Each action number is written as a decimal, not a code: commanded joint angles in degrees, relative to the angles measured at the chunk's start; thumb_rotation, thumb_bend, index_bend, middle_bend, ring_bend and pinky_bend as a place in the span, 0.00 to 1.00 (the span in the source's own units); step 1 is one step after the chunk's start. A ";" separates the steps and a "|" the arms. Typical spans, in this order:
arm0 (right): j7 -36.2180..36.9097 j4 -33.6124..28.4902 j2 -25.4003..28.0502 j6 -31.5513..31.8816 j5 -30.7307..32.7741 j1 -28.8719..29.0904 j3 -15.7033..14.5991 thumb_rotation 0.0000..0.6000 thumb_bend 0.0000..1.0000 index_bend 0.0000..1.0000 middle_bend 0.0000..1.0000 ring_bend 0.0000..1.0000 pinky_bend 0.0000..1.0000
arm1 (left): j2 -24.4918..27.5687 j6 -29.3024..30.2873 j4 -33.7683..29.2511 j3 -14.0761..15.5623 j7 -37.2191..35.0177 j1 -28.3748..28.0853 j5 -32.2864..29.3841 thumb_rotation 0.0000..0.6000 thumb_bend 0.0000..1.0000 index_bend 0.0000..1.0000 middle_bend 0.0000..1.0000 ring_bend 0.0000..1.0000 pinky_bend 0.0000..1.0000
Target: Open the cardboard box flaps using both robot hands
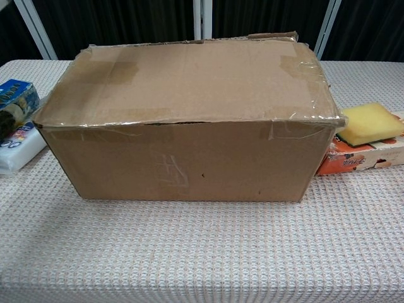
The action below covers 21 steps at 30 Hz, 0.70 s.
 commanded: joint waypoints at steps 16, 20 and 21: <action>-4.88 -24.05 10.89 -24.06 -1.11 22.93 8.91 1.00 0.08 0.00 0.00 0.00 0.00 | 22.16 15.66 -16.93 13.92 -19.71 33.66 -8.84 0.00 0.00 0.14 0.12 0.09 0.17; -3.95 -24.64 10.67 -35.87 7.52 32.38 12.87 1.00 0.07 0.00 0.00 0.00 0.00 | 21.97 17.62 -15.55 15.33 -23.26 37.45 -8.73 0.00 0.00 0.14 0.12 0.09 0.17; -3.58 -24.22 10.25 -38.51 10.04 34.63 13.70 1.00 0.07 0.00 0.00 0.00 0.00 | 21.95 17.99 -15.27 15.51 -23.75 38.11 -8.67 0.00 0.00 0.14 0.12 0.09 0.17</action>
